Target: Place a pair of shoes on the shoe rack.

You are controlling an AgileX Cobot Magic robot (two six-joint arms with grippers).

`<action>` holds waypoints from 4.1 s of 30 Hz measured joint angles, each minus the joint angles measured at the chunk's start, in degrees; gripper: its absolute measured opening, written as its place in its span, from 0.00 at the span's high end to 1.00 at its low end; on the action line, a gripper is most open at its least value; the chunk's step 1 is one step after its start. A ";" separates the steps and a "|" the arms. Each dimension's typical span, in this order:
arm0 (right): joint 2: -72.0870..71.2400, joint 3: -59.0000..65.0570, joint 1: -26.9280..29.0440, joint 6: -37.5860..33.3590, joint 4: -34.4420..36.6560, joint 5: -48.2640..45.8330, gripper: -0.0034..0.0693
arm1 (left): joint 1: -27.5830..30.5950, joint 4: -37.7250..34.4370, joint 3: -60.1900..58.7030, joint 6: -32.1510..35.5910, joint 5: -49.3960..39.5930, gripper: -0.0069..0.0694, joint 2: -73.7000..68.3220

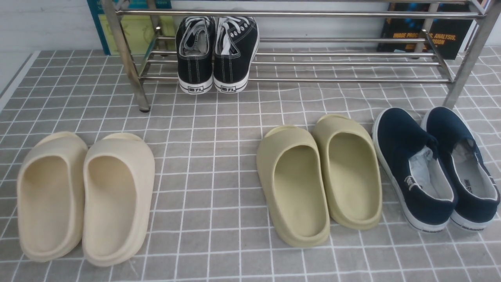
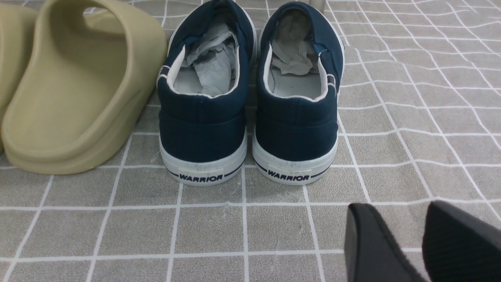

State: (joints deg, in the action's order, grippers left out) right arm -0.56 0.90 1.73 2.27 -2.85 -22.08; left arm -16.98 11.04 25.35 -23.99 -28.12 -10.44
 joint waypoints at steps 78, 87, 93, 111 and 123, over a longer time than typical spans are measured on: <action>0.00 0.00 0.00 0.06 0.00 0.00 0.62 | 17.77 -11.95 -27.09 8.88 6.14 0.93 11.03; 0.00 0.00 0.00 0.06 0.00 0.00 0.62 | 17.77 -11.95 -27.09 8.88 6.14 0.93 11.03; 0.00 0.00 0.00 -0.02 0.00 0.00 0.62 | 17.77 -11.95 -27.09 8.88 6.14 0.93 11.03; 0.00 0.00 0.00 -0.02 0.00 0.00 0.62 | 17.77 -11.95 -27.09 8.88 6.14 0.91 11.03; 0.00 0.00 0.00 -0.02 0.00 0.00 0.62 | 17.77 -11.95 -27.09 8.88 6.14 0.91 11.03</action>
State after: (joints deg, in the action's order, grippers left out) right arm -0.56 0.90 1.73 2.25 -2.85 -22.08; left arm 0.79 -0.92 -1.74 -15.11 -21.97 0.59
